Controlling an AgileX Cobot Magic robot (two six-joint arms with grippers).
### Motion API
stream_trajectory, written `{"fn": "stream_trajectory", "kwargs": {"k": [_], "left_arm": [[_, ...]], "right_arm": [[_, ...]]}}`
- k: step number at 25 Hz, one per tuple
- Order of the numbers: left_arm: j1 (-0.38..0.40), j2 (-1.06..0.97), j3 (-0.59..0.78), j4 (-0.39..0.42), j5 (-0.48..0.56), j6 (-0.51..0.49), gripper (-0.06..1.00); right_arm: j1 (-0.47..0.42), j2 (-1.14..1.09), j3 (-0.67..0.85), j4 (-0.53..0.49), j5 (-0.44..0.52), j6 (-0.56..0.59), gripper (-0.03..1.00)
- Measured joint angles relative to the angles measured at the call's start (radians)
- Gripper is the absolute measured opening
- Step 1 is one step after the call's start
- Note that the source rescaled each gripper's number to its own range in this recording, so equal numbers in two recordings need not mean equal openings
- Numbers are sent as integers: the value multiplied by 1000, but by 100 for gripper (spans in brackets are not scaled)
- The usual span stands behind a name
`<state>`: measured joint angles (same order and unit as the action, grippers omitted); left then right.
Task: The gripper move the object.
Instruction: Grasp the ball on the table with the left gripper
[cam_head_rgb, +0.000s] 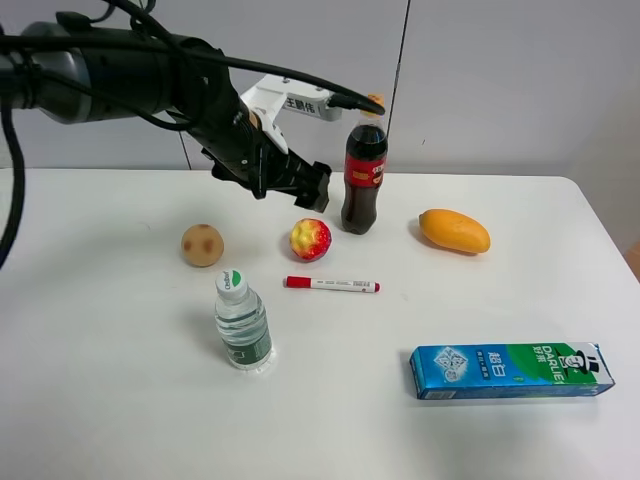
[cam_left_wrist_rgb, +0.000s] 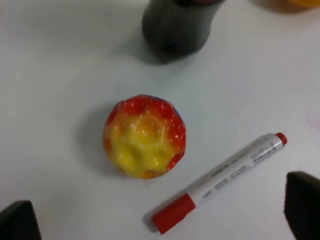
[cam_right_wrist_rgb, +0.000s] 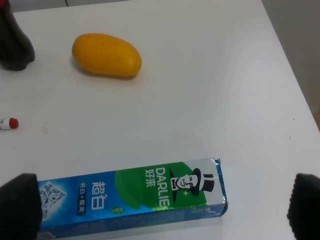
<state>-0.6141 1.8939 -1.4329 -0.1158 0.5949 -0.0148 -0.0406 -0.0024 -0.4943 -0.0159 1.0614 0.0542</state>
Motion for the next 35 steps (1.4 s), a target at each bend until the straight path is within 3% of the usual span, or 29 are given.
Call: {"fn": "stream_trajectory", "kwargs": {"k": [9, 18, 22, 35], "left_arm": [[-21, 125, 0, 3, -179, 0, 100], [-21, 216, 0, 3, -263, 15, 100], [-21, 240, 0, 42, -308, 15, 100], [-17, 298, 0, 78, -355, 15, 100]], "right_arm": [[0, 0, 0, 0, 0, 0, 100], [0, 0, 0, 0, 0, 0, 100], [0, 0, 0, 0, 0, 0, 100], [0, 0, 0, 0, 0, 0, 100]]}}
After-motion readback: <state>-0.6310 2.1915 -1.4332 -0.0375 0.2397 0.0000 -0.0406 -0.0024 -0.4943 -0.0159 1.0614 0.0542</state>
